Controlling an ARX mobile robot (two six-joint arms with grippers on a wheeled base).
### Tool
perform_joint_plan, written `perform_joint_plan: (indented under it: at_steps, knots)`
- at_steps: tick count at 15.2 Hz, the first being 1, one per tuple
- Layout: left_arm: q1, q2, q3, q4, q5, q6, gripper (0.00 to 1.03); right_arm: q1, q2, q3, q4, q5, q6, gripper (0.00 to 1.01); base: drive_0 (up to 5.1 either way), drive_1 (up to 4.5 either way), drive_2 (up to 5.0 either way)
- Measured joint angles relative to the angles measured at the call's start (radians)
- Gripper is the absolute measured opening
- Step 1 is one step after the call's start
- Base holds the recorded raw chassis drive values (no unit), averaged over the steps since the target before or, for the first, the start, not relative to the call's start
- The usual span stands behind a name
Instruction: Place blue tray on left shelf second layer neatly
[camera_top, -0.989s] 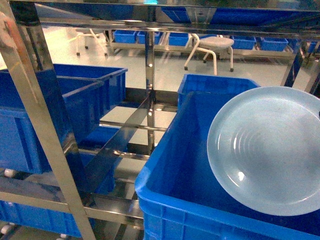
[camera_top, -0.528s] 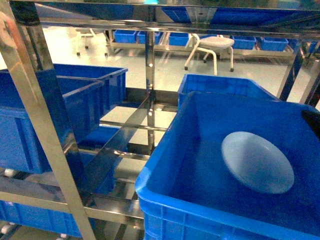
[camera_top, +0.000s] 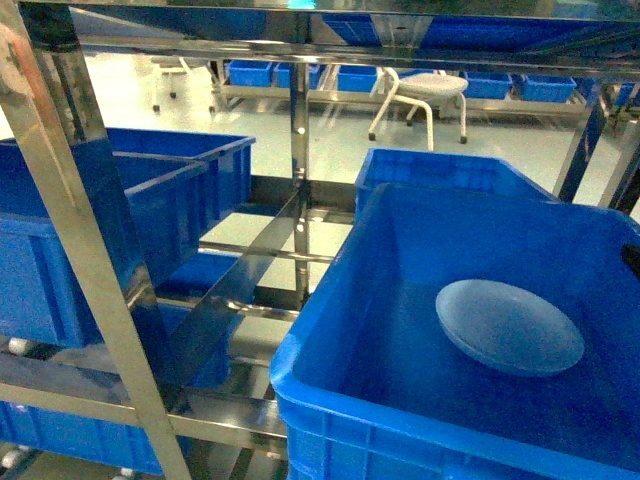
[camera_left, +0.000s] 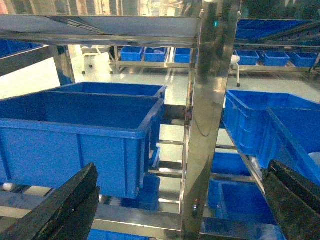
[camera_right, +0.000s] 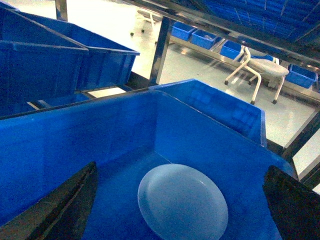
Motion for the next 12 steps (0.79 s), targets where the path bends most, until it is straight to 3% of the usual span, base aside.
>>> perform_joint_plan:
  at_steps: [7, 10, 12]
  knots:
    - [0.0, 0.0, 0.0, 0.0, 0.0, 0.0, 0.98, -0.047, -0.448, -0.057, -0.327, -0.042, 0.065, 0.98, 0.0, 0.0, 0.0]
    - [0.0, 0.0, 0.0, 0.0, 0.0, 0.0, 0.98, -0.037, -0.651, -0.098, -0.486, -0.035, 0.077, 0.98, 0.0, 0.0, 0.0]
    - [0.0, 0.0, 0.0, 0.0, 0.0, 0.0, 0.98, 0.0, -0.801, -0.12, -0.608, -0.018, 0.082, 0.98, 0.0, 0.0, 0.0]
